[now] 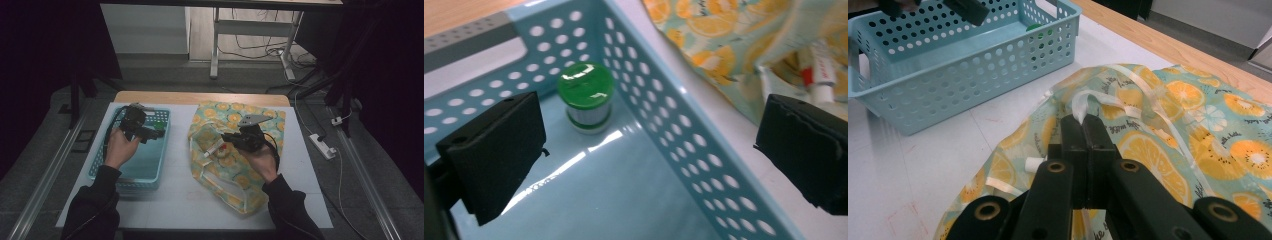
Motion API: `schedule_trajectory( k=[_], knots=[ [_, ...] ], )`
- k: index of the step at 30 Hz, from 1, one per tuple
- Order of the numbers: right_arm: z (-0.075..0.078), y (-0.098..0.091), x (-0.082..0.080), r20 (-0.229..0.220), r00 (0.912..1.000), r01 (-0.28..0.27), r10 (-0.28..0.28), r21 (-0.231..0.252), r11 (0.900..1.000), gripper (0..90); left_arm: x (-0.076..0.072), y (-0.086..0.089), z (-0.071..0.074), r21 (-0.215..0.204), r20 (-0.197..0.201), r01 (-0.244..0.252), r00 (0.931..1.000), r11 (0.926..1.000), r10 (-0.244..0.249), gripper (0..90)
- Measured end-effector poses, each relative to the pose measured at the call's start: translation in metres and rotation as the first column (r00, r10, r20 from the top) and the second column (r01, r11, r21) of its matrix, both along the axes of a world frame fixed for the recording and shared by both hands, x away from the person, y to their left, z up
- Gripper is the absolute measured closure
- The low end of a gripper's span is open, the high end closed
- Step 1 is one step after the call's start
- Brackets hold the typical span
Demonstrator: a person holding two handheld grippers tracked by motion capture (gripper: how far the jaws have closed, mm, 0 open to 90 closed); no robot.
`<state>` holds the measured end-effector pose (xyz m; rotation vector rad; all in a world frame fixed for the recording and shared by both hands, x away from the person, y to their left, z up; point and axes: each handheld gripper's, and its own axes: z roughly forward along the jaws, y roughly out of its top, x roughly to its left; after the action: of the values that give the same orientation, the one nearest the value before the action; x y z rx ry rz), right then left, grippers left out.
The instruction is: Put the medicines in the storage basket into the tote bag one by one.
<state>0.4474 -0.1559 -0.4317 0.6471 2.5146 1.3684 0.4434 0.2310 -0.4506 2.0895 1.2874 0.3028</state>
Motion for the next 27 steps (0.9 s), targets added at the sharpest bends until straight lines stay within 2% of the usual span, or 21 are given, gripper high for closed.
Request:
schedule_trajectory(
  k=[4, 12, 23, 27],
  knots=[
    [0.000, 0.000, 0.000, 0.001, 1.0000, -0.001, 0.001, 0.000, 1.0000, 90.0, 0.010, 0.005, -0.006, 0.015, -0.002, -0.027, 0.9996, 0.9995, 0.027, 0.0],
    [0.000, 0.000, 0.000, 0.001, 1.0000, 0.000, 0.000, 0.002, 1.0000, 90.0, 0.032, 0.005, -0.019, 0.101, -0.042, -0.055, 0.9974, 0.9933, 0.059, 0.0],
    [0.001, -0.001, 0.000, 0.002, 1.0000, 0.001, -0.001, 0.006, 1.0000, 90.0, 0.054, -0.003, -0.030, 0.145, -0.075, -0.039, 0.9959, 0.9887, 0.050, 2.2],
    [0.001, -0.001, 0.000, 0.004, 1.0000, 0.000, 0.000, 0.004, 1.0000, 90.0, 0.060, -0.007, -0.033, 0.197, -0.076, -0.027, 0.9962, 0.9800, 0.043, 7.6]
  ],
)
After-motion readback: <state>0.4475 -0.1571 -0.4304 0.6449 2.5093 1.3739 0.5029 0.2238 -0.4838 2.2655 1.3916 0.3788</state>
